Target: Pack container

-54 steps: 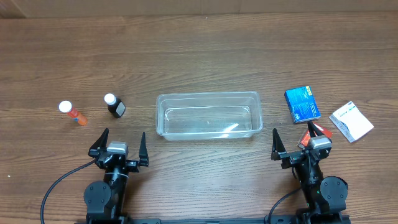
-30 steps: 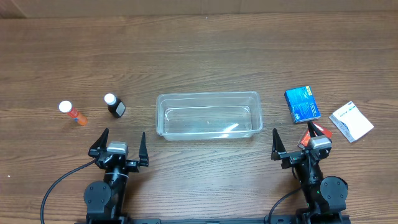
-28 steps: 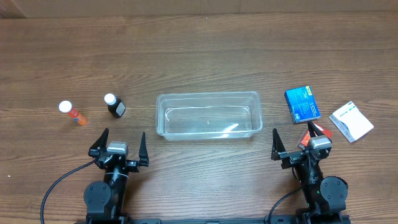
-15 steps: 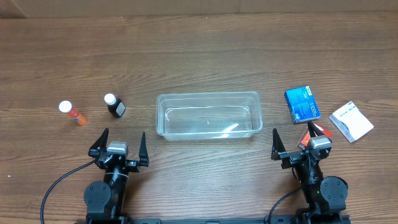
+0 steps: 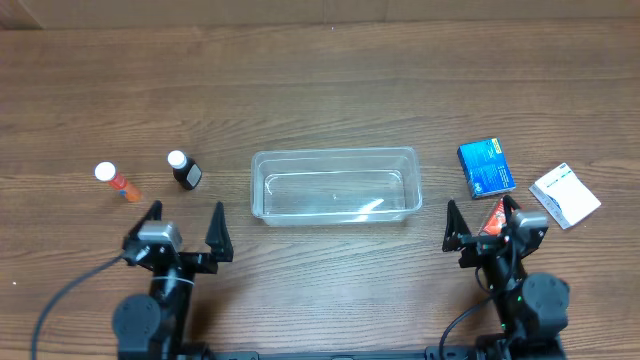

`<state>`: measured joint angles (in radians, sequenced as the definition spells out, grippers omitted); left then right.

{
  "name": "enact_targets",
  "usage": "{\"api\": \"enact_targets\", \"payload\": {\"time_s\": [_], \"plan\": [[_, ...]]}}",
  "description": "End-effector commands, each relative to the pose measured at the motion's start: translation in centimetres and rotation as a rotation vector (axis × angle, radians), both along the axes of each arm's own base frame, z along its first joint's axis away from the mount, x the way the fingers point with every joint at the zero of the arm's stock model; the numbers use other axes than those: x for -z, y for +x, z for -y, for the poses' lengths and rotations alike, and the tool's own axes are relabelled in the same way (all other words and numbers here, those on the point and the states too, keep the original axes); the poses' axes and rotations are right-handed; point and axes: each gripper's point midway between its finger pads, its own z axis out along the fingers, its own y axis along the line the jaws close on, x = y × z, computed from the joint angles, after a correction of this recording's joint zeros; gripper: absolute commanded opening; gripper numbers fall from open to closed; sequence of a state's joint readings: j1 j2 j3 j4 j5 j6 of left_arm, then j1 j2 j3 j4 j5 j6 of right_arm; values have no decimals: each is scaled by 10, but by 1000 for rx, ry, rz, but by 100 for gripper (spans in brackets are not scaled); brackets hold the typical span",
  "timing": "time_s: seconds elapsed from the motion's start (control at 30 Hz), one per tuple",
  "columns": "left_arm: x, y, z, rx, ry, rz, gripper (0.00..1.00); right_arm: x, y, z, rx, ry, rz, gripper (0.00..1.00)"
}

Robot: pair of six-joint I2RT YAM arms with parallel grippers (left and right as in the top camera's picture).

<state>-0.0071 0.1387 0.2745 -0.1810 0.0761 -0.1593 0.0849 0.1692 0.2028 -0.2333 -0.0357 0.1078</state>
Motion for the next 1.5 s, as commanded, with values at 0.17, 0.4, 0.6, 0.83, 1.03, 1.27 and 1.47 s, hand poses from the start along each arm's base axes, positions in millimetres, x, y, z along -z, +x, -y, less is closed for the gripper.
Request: {"api": "enact_targets", "payload": {"time_s": [0.17, 0.4, 0.6, 0.83, 1.03, 1.27, 1.47], "plan": [[-55, 57, 1, -2, -6, -399, 100, -48, 50, -9, -13, 36, -291, 100], [-29, 66, 4, 17, 9, -946, 100, -22, 70, -10, -16, -32, -729, 100], [-21, 75, -11, -44, -20, -1002, 100, -11, 69, -4, 20, -37, -797, 100], [-19, 119, -68, -160, -64, -1033, 100, -9, 66, 25, 115, 87, -827, 100], [64, 149, -68, -83, -6, -1251, 100, -9, 67, 27, 119, 88, -825, 100], [135, 163, -54, 29, 77, -1399, 95, -8, 68, 27, 119, 88, -826, 100], [154, 162, -47, 43, 150, -1453, 69, -8, 68, 28, 126, 84, -826, 100]]}}
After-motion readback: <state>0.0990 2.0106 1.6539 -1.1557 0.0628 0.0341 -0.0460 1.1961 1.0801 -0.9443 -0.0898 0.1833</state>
